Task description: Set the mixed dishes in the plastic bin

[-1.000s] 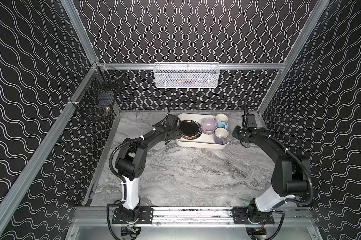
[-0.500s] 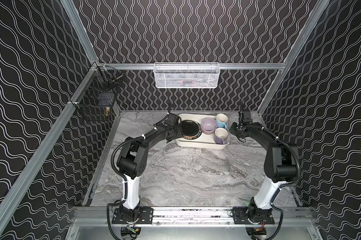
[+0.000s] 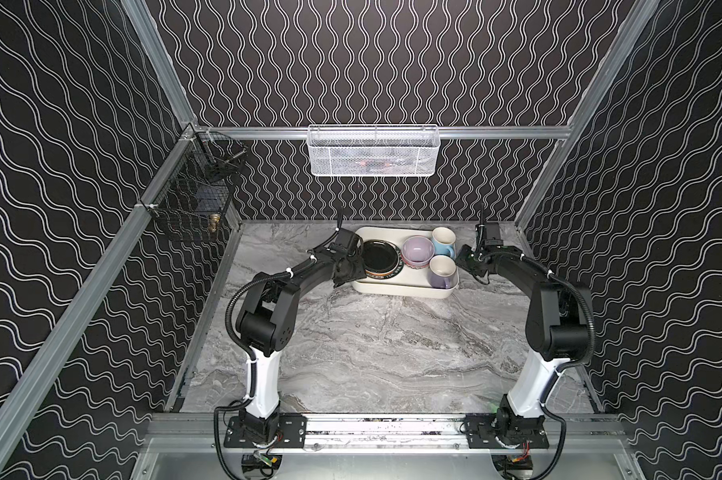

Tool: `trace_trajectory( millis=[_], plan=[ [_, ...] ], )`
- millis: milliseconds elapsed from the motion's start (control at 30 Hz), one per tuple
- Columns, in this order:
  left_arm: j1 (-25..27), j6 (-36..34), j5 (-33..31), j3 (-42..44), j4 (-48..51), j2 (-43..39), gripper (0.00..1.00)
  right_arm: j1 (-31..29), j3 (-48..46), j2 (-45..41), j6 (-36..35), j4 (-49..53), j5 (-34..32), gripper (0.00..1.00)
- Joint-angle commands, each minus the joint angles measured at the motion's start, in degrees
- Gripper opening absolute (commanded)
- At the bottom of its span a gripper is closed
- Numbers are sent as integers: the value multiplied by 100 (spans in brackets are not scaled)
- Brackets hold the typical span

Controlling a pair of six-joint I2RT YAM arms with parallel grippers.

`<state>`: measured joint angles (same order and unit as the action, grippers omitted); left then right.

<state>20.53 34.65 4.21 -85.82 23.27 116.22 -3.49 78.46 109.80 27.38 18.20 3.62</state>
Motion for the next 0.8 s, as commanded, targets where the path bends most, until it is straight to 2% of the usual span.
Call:
trace_trajectory(
  millis=[0,200,333,467,767],
  plan=[
    [-2,48,59,13,-16,39,57,-7,16,90,-31,17,93,34],
    [-5,37,14,-23,88,115,53,-11,257,340,-66,243,217,29],
    [2,24,-72,2,151,87,47,-7,181,237,-68,211,177,28],
    [1,37,-113,43,200,86,35,-12,197,233,-92,311,166,23],
    [-4,52,-227,352,207,-90,24,-64,-17,81,-85,430,40,14]
  ],
)
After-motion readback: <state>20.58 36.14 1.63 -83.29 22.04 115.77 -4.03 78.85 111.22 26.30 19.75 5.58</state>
